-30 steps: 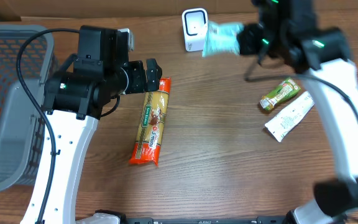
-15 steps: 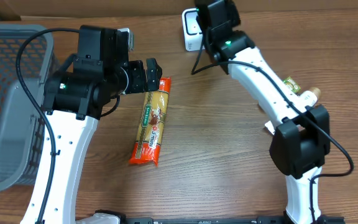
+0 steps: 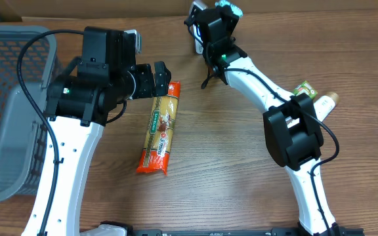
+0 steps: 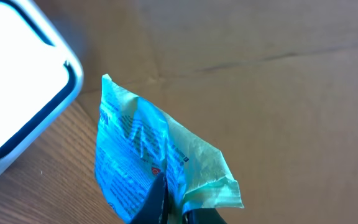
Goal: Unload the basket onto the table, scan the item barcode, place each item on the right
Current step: 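Hold the wipe pack over the barcode scanner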
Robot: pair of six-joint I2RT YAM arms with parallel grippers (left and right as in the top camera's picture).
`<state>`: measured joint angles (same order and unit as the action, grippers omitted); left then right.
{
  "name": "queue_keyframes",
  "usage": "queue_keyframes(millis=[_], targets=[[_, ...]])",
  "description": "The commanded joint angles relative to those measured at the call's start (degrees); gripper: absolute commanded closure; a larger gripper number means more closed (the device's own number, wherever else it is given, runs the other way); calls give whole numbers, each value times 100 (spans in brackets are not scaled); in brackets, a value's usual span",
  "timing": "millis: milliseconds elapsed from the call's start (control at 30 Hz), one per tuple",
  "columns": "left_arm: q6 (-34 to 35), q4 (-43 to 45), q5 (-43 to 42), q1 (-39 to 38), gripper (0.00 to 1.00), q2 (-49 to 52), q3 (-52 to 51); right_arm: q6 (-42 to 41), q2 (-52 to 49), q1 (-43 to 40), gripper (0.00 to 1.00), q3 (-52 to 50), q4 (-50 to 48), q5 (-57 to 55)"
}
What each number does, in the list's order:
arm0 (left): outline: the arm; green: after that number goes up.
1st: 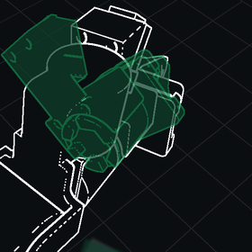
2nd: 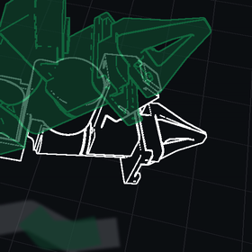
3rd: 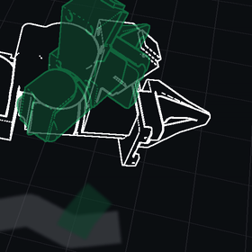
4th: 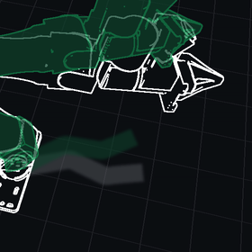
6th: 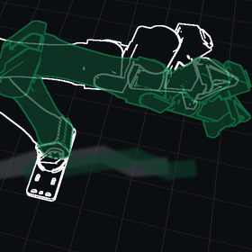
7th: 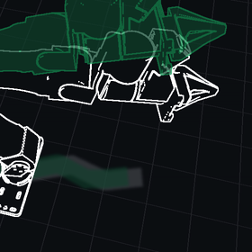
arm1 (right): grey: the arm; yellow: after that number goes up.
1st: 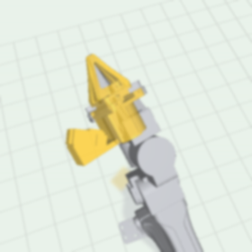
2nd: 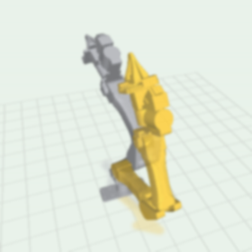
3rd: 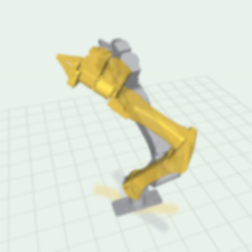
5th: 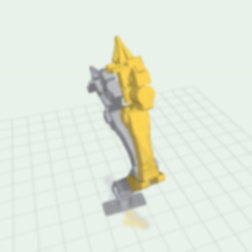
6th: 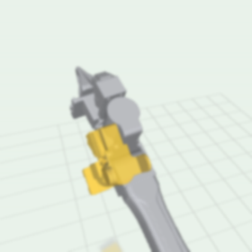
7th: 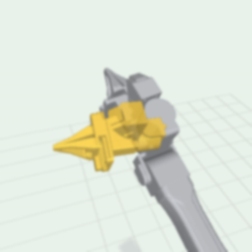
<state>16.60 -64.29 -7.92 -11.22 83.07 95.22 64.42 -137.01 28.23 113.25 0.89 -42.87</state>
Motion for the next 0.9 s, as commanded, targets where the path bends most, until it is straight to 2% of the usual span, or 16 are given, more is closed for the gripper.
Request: queue_keyframes(millis=[0,167,867], targets=[[15,17,-46,-4,1,9,24,481,52,109,96,114,-142,-107],[15,17,-46,-4,0,9,24,918,52,337,96,114,-243,-55],[15,15,-46,-4,0,9,24,957,37,407,96,111,-345,81]])
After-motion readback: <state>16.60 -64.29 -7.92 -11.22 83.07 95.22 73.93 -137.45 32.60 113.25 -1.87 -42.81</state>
